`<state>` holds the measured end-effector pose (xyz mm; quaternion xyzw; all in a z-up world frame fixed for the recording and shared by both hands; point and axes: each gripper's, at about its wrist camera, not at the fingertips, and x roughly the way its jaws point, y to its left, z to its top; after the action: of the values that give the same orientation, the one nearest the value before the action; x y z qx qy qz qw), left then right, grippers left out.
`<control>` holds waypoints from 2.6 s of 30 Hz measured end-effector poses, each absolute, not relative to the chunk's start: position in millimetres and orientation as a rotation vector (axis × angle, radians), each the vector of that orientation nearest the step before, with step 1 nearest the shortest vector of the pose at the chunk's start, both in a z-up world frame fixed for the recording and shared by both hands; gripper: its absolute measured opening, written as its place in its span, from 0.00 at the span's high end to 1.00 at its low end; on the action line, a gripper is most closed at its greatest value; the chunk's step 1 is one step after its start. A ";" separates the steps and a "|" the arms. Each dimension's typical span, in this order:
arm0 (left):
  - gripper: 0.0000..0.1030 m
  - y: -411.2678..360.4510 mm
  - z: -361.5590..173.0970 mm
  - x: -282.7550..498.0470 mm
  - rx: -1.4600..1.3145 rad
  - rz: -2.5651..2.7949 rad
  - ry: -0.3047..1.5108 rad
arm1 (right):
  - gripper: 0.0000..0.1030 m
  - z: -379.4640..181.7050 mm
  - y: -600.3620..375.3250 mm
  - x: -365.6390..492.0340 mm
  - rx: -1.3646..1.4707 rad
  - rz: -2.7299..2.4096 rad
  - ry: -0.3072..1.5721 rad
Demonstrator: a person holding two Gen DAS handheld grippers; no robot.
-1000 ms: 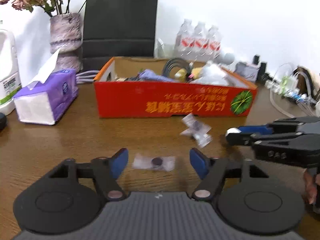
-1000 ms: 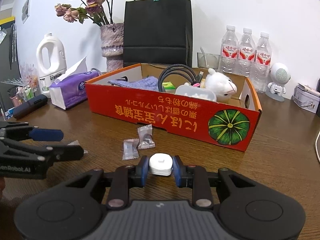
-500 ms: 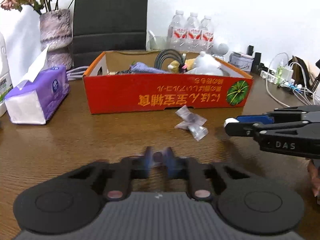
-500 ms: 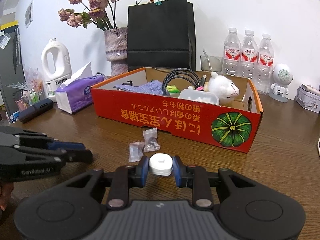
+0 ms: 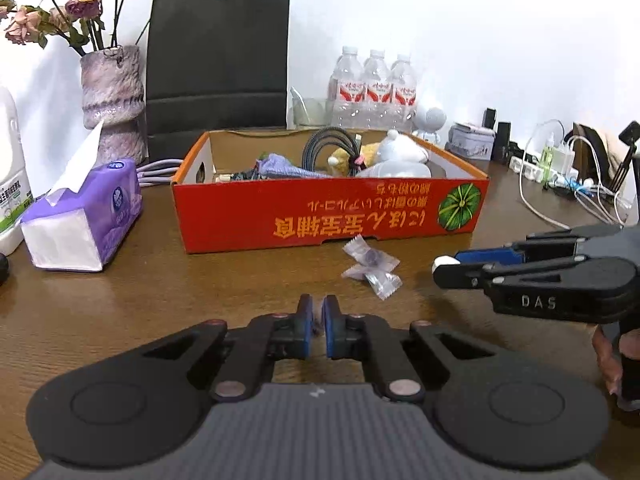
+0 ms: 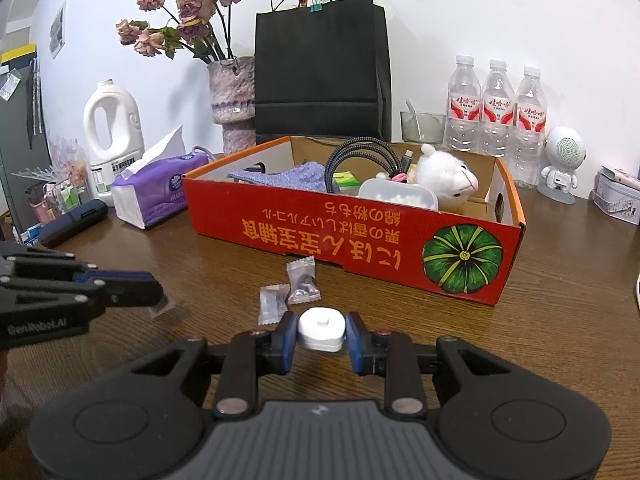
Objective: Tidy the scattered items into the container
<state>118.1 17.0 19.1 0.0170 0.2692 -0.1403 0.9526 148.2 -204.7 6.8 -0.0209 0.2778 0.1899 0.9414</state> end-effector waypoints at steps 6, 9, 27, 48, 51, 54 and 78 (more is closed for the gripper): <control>0.93 15.8 25.8 116.2 0.030 -0.297 0.530 | 0.75 6.8 -204.8 148.5 -0.038 0.386 0.566; 0.81 19.7 23.6 120.3 0.000 -0.272 0.555 | 0.75 7.5 -205.1 147.8 -0.036 0.386 0.561; 0.71 16.2 -2.4 147.7 0.075 -0.241 0.641 | 0.69 -5.0 -189.5 159.1 -0.108 0.410 0.644; 0.94 15.7 54.3 136.9 0.025 -0.331 0.446 | 0.77 34.9 -199.3 146.4 -0.078 0.414 0.482; 0.94 14.3 74.3 157.1 0.012 -0.334 0.389 | 0.77 56.8 -199.7 162.3 -0.068 0.406 0.434; 0.94 13.9 86.6 186.1 -0.023 -0.325 0.360 | 0.77 77.8 -196.7 187.9 -0.056 0.384 0.383; 0.00 28.4 57.3 283.6 -0.103 -0.098 0.467 | 0.12 57.6 -185.9 289.0 0.021 0.250 0.515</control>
<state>283.6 28.4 57.3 -0.0510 0.2310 -0.0485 0.9704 289.0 -185.9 57.6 0.0101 0.2542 0.1232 0.9592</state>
